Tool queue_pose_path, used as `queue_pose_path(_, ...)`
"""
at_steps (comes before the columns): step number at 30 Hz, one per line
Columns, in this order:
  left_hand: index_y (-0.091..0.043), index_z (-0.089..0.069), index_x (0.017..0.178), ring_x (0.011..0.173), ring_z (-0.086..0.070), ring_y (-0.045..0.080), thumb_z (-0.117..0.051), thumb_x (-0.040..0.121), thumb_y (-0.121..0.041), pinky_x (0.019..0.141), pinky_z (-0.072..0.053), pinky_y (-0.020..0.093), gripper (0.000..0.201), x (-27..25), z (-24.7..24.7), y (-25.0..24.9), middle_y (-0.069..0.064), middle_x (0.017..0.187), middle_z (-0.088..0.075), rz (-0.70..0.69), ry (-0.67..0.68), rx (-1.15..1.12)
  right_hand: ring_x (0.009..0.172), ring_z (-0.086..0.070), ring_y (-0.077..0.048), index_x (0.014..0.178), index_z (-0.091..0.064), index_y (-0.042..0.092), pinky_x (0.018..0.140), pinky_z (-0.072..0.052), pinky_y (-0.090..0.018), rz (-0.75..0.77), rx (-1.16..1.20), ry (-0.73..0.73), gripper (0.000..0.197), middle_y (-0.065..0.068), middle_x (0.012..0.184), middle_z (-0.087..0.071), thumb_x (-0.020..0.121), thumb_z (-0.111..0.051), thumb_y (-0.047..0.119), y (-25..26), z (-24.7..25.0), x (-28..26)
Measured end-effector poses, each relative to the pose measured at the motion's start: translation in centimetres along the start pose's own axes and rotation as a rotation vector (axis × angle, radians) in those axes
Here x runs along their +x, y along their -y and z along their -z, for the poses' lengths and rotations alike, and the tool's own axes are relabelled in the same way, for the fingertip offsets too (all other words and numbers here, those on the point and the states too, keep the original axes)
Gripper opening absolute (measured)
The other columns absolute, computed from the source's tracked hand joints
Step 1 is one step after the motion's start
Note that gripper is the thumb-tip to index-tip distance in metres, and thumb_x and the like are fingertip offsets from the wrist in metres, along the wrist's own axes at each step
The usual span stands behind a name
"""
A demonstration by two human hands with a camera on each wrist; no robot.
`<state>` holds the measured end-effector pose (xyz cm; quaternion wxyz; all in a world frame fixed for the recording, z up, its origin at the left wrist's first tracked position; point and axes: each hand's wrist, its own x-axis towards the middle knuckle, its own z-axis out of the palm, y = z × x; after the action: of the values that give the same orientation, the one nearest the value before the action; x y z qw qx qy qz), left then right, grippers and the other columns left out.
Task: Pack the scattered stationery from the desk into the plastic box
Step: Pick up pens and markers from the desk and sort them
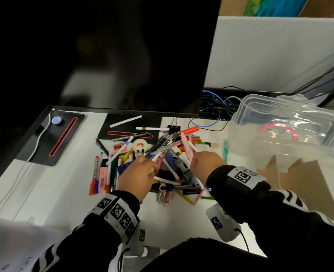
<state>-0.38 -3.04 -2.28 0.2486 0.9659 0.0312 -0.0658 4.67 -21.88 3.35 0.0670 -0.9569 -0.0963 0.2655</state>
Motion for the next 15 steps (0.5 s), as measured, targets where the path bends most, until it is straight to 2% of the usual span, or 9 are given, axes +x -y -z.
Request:
queue_pose_path(5, -0.025, -0.066, 0.108, 0.104, -0.053, 0.016, -0.055, 0.089, -0.017, 0.089, -0.047, 0.034, 0.023, 0.0, -0.7, 2.0, -0.003, 0.111, -0.051, -0.048, 0.043, 0.091, 0.114, -0.055, -0.029, 0.127, -0.048, 0.010, 0.093, -0.045, -0.032, -0.154, 0.140, -0.014, 0.034, -0.013, 0.124, -0.055, 0.093, -0.045, 0.012, 0.2, -3.1, 2.2)
queue_pose_path(9, -0.029, -0.065, 0.112, 0.108, -0.051, 0.016, -0.054, 0.089, -0.018, 0.095, -0.042, 0.034, 0.028, 0.5, -1.0, 2.6, -0.005, 0.113, -0.051, -0.094, 0.062, 0.138, 0.106, -0.058, -0.029, 0.118, -0.048, 0.012, 0.088, -0.048, -0.034, -0.271, 0.181, -0.077, 0.027, -0.012, 0.116, -0.057, 0.092, -0.046, 0.018, -0.1, -4.7, 3.5)
queue_pose_path(15, -0.032, -0.059, 0.119, 0.115, -0.043, 0.016, -0.051, 0.091, -0.020, 0.103, -0.034, 0.034, 0.031, 1.3, -1.1, 2.3, -0.006, 0.118, -0.048, -0.120, 0.087, 0.204, 0.104, -0.060, -0.028, 0.115, -0.054, 0.013, 0.086, -0.048, -0.033, -0.263, 0.160, -0.023, 0.024, -0.009, 0.114, -0.061, 0.095, -0.044, 0.021, -0.2, -4.9, 4.5)
